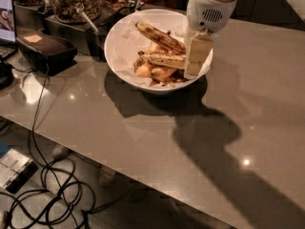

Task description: Pick banana from white bowl

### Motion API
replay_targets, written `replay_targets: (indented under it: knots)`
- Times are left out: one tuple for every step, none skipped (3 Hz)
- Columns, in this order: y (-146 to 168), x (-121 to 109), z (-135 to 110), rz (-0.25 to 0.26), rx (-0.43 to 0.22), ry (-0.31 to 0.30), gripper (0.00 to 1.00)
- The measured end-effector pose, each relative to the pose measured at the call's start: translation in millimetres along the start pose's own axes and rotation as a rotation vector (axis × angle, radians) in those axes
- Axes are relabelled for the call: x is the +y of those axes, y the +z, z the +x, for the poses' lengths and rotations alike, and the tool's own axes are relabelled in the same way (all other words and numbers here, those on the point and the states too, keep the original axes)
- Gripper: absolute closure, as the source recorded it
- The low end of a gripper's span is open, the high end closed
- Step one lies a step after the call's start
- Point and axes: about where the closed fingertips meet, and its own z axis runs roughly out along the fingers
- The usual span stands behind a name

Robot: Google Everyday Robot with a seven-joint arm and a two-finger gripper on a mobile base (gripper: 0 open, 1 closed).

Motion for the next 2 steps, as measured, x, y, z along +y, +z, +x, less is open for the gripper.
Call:
replay_targets:
  knots:
    - [5.3,-5.3,-9.5,-0.004,0.002,-0.016,0.33]
    - [9.6,-8.6,-17.3,-0.01,0.001,-0.032,0.37]
